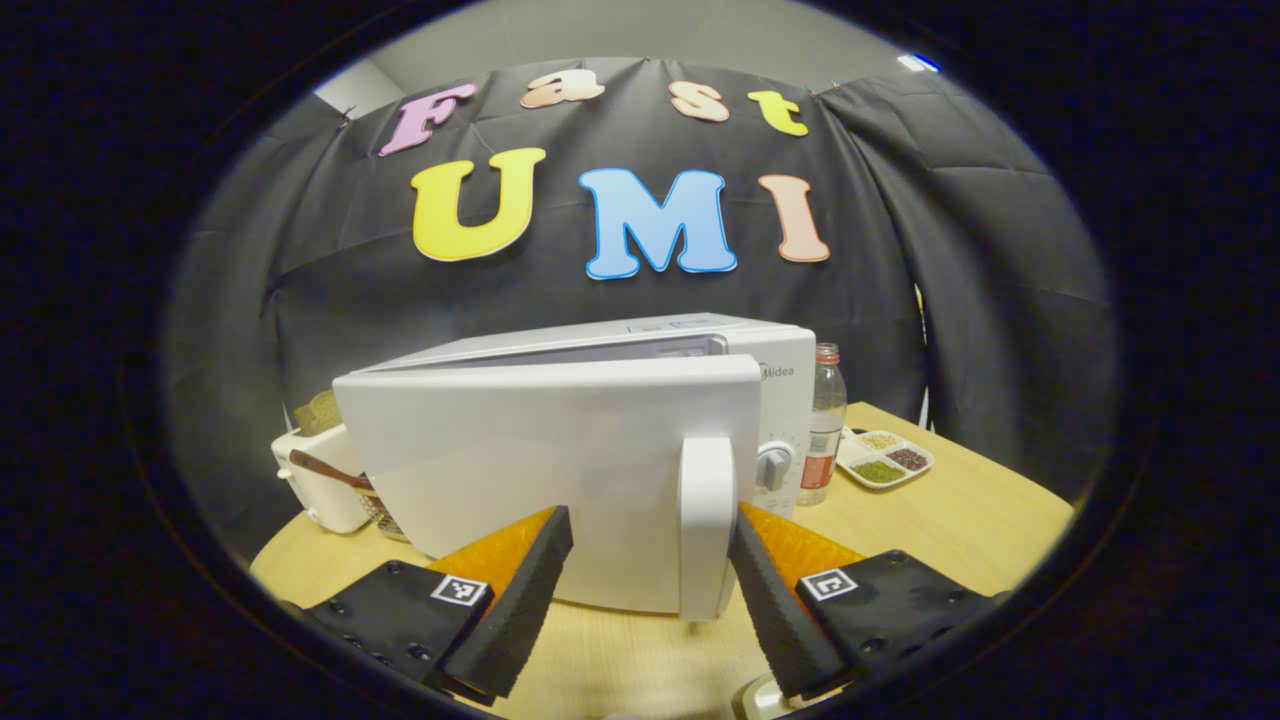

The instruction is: Open the microwave oven with the left hand, put the food in, and close the microwave oven.

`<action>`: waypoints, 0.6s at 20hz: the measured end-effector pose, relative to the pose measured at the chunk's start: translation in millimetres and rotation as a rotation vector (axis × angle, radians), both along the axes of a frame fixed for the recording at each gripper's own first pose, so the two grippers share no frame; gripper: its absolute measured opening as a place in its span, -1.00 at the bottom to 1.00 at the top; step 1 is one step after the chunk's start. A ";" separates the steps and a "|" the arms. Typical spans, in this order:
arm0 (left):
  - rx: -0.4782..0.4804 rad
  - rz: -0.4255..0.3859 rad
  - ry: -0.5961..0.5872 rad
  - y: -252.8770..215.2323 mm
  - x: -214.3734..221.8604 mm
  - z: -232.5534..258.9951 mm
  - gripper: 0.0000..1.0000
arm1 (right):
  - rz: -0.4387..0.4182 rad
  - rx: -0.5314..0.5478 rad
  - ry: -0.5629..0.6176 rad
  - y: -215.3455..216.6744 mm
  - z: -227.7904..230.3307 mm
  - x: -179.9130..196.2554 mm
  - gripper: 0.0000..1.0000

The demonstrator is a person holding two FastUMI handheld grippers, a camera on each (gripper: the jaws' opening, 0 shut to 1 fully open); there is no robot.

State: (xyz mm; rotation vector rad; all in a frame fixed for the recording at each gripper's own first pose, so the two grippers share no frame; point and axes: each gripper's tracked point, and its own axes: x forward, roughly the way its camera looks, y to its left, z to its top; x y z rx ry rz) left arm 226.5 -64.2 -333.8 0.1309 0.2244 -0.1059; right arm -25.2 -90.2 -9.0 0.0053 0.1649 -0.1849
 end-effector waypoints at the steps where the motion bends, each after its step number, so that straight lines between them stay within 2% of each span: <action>1: 0.005 0.005 0.003 1.9 -2.9 0.5 1.00 | 0.011 0.002 0.007 3.1 -2.3 -0.1 0.91; 9: -0.046 0.028 0.033 30.5 -51.1 0.9 0.90 | 0.080 0.006 0.021 25.9 -10.1 -6.0 0.91; 10: -0.049 0.033 0.033 36.8 -61.0 3.7 1.00 | 0.094 0.004 0.024 31.7 -11.7 -6.7 0.91; 11: -0.048 0.041 0.032 44.5 -71.0 4.7 0.96 | 0.108 0.003 0.027 36.6 -13.0 -7.1 0.91; 12: -0.042 0.051 0.030 53.0 -81.5 5.9 1.00 | 0.124 0.006 0.029 42.9 -13.4 -7.7 0.91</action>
